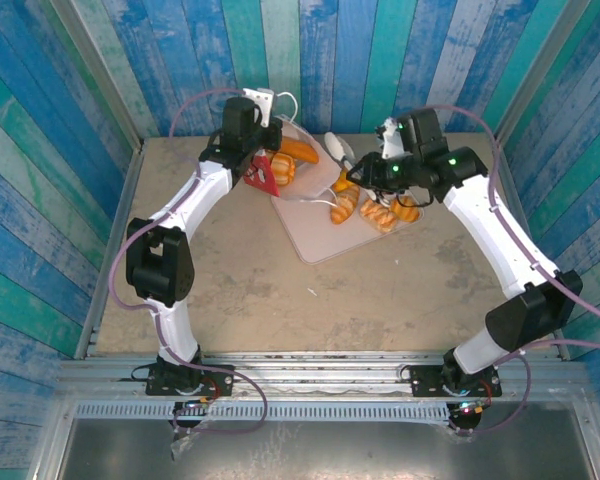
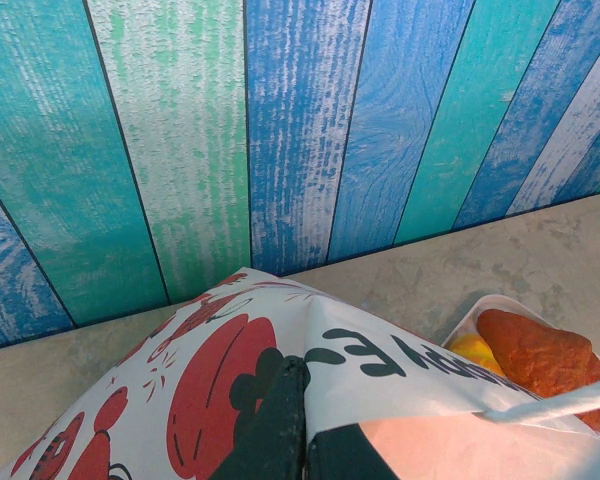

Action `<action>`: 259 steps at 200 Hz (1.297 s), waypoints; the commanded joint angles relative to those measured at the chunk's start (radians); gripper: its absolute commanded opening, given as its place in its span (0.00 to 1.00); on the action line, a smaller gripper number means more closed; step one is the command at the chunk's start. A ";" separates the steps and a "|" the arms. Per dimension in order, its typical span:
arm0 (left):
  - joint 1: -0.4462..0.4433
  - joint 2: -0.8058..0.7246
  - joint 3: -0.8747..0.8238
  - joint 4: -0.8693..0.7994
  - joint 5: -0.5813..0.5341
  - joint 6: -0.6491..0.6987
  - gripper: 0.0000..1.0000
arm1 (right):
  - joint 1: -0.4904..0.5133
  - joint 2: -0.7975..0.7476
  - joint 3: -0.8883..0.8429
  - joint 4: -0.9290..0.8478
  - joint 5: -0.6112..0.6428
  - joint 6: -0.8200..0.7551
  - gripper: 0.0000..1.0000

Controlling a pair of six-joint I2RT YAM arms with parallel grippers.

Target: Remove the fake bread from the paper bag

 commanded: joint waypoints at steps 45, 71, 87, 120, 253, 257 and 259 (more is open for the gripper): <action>-0.005 0.022 -0.012 -0.019 0.006 -0.007 0.00 | 0.064 0.132 0.080 0.019 -0.043 -0.036 0.38; -0.005 0.020 -0.012 -0.019 0.005 -0.008 0.00 | 0.082 0.188 0.109 0.014 -0.060 -0.039 0.38; -0.004 0.020 -0.011 -0.019 0.006 -0.010 0.00 | 0.091 0.228 0.133 -0.004 -0.058 -0.044 0.38; -0.004 0.016 -0.015 -0.023 0.006 -0.010 0.00 | 0.105 0.302 0.187 -0.039 -0.040 -0.046 0.38; -0.005 0.021 -0.006 -0.019 0.020 -0.016 0.00 | 0.137 0.536 0.460 -0.224 0.045 -0.095 0.41; -0.007 0.022 -0.006 -0.019 0.020 -0.016 0.00 | 0.137 0.542 0.468 -0.224 0.042 -0.094 0.41; -0.005 0.022 -0.006 -0.019 0.020 -0.016 0.00 | 0.137 0.545 0.471 -0.224 0.040 -0.095 0.42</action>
